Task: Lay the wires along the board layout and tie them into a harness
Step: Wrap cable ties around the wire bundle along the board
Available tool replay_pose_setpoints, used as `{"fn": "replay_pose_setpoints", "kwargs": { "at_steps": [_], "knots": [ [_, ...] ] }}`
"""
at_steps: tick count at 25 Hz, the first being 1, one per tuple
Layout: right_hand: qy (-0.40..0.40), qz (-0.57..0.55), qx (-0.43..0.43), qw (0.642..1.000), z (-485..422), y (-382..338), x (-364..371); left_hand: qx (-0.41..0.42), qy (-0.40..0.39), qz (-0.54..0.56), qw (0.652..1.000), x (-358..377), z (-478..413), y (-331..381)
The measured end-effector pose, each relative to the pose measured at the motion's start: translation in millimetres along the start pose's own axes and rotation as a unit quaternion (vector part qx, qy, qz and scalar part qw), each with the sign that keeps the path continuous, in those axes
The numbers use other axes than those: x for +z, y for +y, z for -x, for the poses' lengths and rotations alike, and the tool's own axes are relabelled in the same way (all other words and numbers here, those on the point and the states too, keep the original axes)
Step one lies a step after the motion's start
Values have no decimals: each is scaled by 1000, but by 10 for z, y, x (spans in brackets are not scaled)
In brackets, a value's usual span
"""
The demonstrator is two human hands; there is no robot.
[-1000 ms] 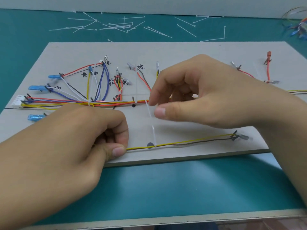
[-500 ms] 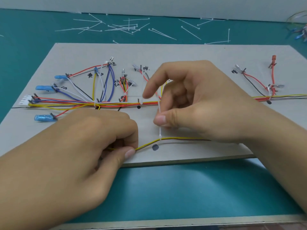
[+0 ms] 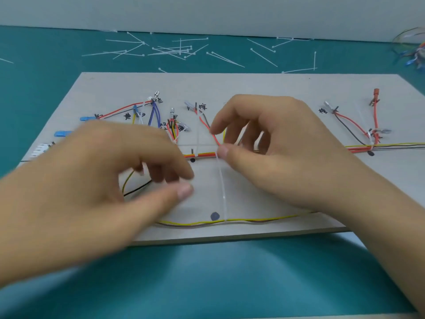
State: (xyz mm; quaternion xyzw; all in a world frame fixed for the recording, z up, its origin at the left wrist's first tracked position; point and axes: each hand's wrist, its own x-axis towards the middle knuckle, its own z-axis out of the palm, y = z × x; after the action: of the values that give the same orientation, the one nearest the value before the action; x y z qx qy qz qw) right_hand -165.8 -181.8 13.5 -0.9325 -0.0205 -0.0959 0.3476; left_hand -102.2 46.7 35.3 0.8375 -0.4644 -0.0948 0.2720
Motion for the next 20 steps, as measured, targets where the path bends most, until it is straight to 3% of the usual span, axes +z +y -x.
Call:
{"fn": "replay_pose_setpoints", "kwargs": {
  "at_steps": [1, 3, 7, 11, 14, 16, 20],
  "knots": [
    [9, 48, 6, 999, -18, 24, -14, 28, 9, -44, 999, -40, -63, -124],
    [-5, 95, 38, 995, -46, 65, -38, -31, -43, -96, 994, -286, -283, -301],
    [-17, 69, 80, 994, -58, 64, -51, -112, -101, -138, 979, -617, -664, -583],
    [-2, 127, 106, 986, -65, 122, -168, -156, 6, -79, 985, -711, -723, -1067],
    [-29, 147, 88, 985, -69, 134, -176, -251, 90, -60, 962, -929, -564, -1819],
    [-44, 114, 60, 991, -67, 91, -111, -340, 102, -44, 934, -1099, -358, -2334],
    [-22, 107, 34, 993, -110, 63, -31, -393, 71, 19, 917, -1145, -256, -2691]
  ]
}}
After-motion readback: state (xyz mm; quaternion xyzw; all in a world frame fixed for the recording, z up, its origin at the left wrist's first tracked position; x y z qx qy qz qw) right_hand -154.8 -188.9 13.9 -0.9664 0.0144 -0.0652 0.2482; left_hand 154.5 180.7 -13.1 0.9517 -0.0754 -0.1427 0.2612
